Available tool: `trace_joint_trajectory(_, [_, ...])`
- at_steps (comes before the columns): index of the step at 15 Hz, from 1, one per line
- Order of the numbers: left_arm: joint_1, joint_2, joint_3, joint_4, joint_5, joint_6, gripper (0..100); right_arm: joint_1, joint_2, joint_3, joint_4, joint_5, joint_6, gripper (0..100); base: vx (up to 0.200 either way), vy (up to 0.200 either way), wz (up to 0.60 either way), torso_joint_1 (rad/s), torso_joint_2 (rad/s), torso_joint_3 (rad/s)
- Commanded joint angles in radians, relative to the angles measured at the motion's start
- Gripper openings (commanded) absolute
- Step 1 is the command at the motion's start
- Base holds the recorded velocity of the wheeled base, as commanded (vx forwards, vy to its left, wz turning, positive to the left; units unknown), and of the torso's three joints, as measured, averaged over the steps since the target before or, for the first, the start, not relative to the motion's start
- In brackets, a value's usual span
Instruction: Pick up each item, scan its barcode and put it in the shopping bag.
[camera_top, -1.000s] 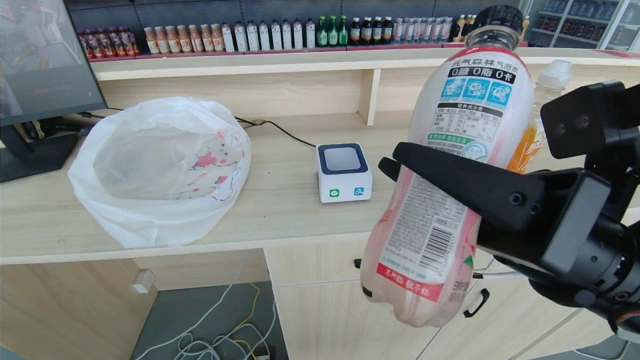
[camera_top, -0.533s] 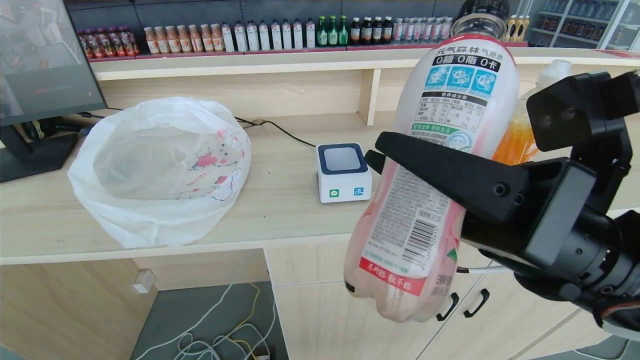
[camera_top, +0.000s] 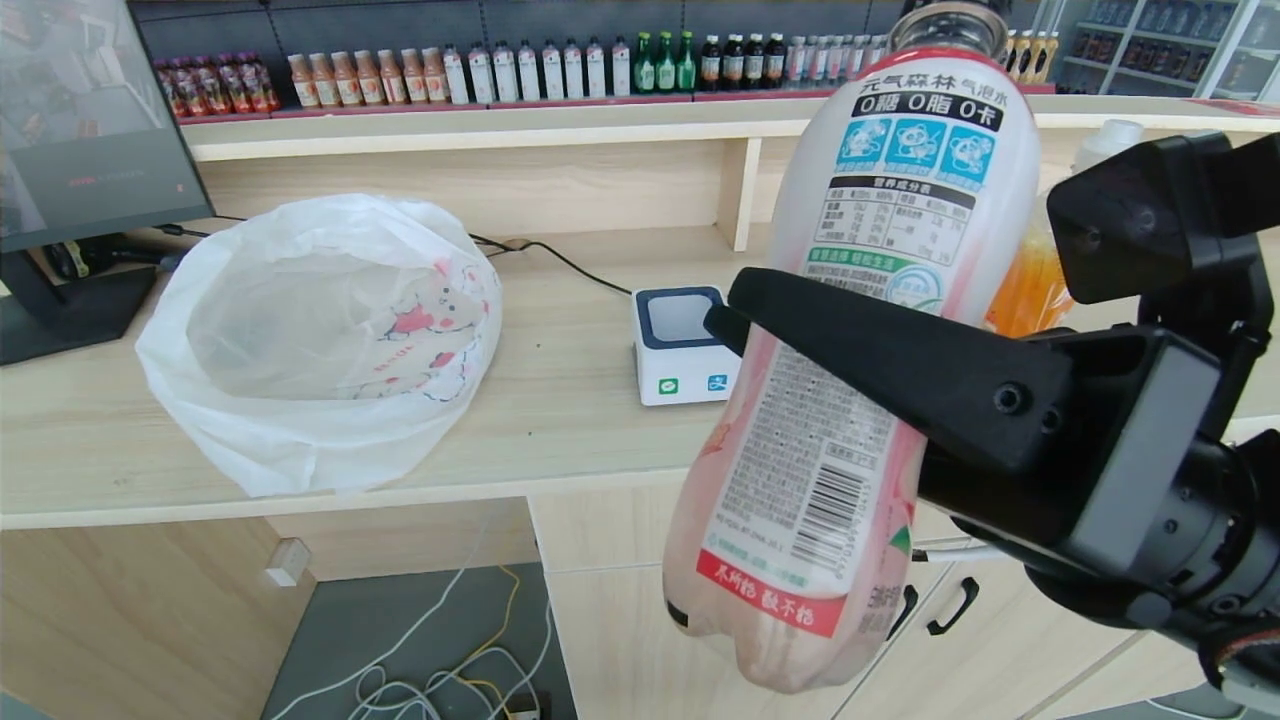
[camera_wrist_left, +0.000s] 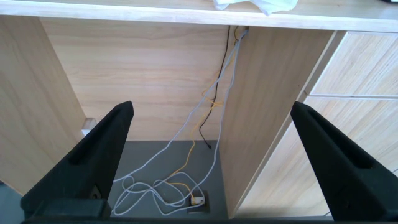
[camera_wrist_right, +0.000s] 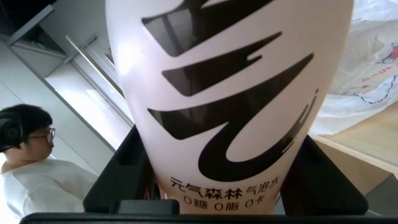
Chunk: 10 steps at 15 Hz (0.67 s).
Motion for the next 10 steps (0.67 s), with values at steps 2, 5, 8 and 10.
trace_joint_trajectory(2, [0.0,0.0,0.0,0.0,0.0,0.0,100,0.0,0.0,0.001,-0.001,0.0,-0.005,0,0.0,0.0,0.0,0.0,0.0,0.0])
trace_joint_trajectory(5, [0.0,0.0,0.0,0.0,0.0,0.0,100,0.0,-0.003,0.003,-0.001,0.0,-0.026,0,0.0,0.0,0.0,0.0,0.0,0.0])
trace_joint_trajectory(8, [0.0,0.0,0.0,0.0,0.0,0.0,100,0.0,0.0,0.012,-0.001,0.0,-0.059,0,0.0,0.0,0.0,0.0,0.0,0.0])
trace_joint_trajectory(10, [0.0,0.0,0.0,0.0,0.0,0.0,100,0.0,0.002,0.015,0.0,0.0,-0.077,0,0.0,0.0,0.0,0.0,0.0,0.0])
